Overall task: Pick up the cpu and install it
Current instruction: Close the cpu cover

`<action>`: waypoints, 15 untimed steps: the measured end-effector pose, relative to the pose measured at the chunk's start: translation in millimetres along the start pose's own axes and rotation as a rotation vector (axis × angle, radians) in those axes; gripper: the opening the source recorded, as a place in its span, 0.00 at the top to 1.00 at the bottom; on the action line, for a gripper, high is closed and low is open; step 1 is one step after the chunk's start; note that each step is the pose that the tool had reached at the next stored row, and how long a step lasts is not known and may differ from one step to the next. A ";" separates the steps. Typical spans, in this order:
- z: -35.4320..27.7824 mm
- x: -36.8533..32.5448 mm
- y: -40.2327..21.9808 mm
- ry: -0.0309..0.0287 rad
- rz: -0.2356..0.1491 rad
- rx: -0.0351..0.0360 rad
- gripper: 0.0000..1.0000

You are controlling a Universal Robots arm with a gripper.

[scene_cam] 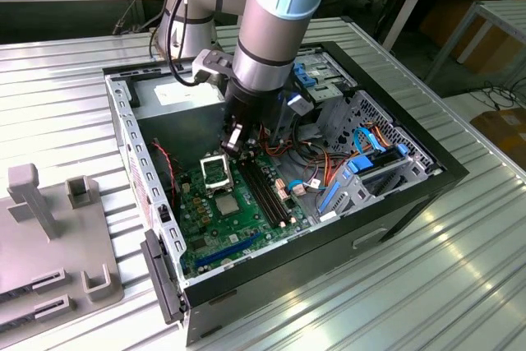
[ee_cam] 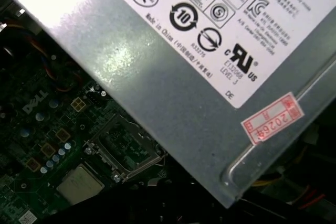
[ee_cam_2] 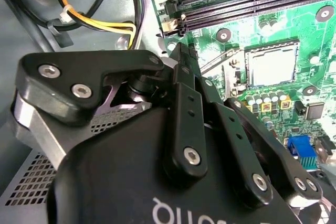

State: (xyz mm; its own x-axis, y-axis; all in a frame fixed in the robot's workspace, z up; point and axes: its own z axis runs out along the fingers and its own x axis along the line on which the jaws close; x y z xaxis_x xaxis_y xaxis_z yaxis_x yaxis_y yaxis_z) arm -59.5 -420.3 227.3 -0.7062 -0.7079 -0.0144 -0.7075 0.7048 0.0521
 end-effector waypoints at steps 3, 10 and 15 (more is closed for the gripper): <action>-1.3 0.0 0.2 0.0007 -0.005 0.0004 0.89; -5.0 0.7 1.1 0.0043 -0.023 0.0028 0.89; -6.1 1.2 1.7 0.0051 -0.038 0.0029 0.89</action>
State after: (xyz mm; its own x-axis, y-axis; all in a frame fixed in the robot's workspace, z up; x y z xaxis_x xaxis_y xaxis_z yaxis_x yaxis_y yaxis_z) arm -61.4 -420.2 233.5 -0.6790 -0.7340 -0.0112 -0.7336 0.6779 0.0488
